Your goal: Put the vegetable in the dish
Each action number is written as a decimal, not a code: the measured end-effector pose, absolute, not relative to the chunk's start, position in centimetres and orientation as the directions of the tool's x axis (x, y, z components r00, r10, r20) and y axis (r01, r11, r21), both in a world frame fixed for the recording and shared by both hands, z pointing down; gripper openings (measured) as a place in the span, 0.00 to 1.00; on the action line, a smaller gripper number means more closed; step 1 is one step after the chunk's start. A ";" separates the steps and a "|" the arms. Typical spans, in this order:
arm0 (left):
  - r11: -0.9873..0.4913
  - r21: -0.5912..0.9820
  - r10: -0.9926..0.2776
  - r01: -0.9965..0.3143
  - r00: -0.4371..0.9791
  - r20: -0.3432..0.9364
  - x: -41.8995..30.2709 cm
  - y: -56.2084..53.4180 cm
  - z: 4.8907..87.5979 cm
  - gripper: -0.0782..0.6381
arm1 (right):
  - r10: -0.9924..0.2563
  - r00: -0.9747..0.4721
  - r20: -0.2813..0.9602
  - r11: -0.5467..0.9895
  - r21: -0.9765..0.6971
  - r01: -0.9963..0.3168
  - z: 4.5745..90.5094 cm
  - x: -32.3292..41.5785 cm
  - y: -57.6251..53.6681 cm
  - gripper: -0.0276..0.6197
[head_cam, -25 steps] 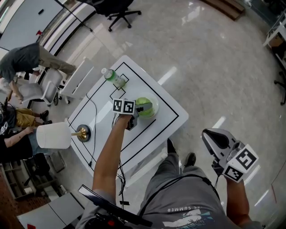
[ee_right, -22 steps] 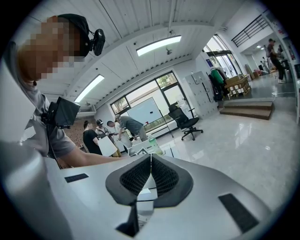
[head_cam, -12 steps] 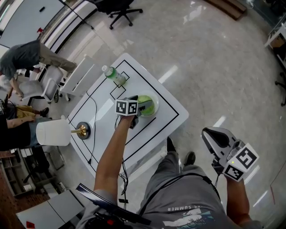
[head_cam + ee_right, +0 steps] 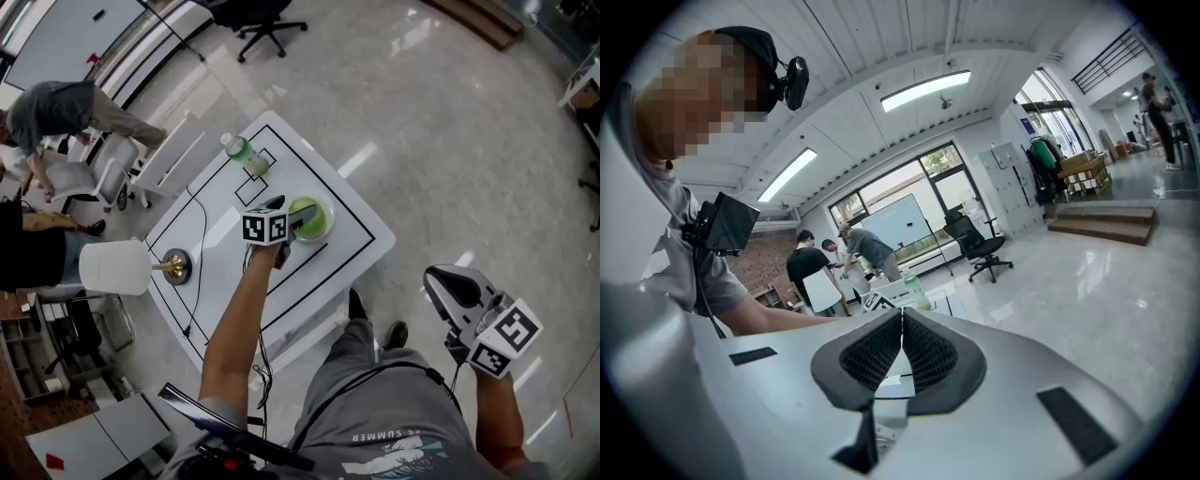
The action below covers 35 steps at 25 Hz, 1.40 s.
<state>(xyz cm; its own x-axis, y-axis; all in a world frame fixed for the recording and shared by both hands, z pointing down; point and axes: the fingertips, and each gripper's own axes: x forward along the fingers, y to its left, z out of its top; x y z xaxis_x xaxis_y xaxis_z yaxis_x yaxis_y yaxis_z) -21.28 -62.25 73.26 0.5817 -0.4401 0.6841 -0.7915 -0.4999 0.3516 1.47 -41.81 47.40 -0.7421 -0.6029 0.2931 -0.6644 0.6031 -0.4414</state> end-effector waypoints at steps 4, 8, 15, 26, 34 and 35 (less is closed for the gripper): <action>-0.489 0.334 -0.521 -0.806 0.577 0.629 -22.2 -61.9 69.6 0.72 | -0.587 -0.760 0.278 0.642 -0.412 -0.646 46.5 1.1 -41.1 0.05; -0.501 0.320 -0.584 -0.804 0.587 0.561 -22.6 -60.6 65.1 0.71 | -0.570 -0.780 0.258 0.680 -0.384 -0.624 45.1 0.8 -40.2 0.05; -0.554 0.248 -0.693 -0.795 0.606 0.391 -22.7 -57.2 54.8 0.45 | -0.534 -0.821 0.204 0.756 -0.320 -0.571 42.3 -0.3 -38.6 0.05; -0.594 0.072 -0.803 -0.801 0.596 0.016 -22.4 -46.7 37.1 0.12 | -0.507 -0.853 0.124 0.836 -0.169 -0.522 37.3 -0.9 -34.9 0.05; -0.556 0.058 -0.831 -0.829 0.556 -0.025 -22.1 -38.3 33.2 0.12 | -0.497 -0.865 0.074 0.857 -0.111 -0.503 34.0 0.3 -31.5 0.05; -0.545 0.062 -0.838 -0.836 0.544 -0.031 -22.1 -37.2 32.9 0.12 | -0.492 -0.868 0.067 0.861 -0.107 -0.497 33.5 0.5 -30.9 0.05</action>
<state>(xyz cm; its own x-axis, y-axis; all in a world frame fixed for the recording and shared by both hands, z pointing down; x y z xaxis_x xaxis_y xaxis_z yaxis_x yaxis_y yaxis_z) -22.11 -37.24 32.90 0.5442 -0.8384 -0.0306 -0.8362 -0.5450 0.0616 0.49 -30.93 33.54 -0.8680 -0.4921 0.0671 -0.4966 0.8614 -0.1065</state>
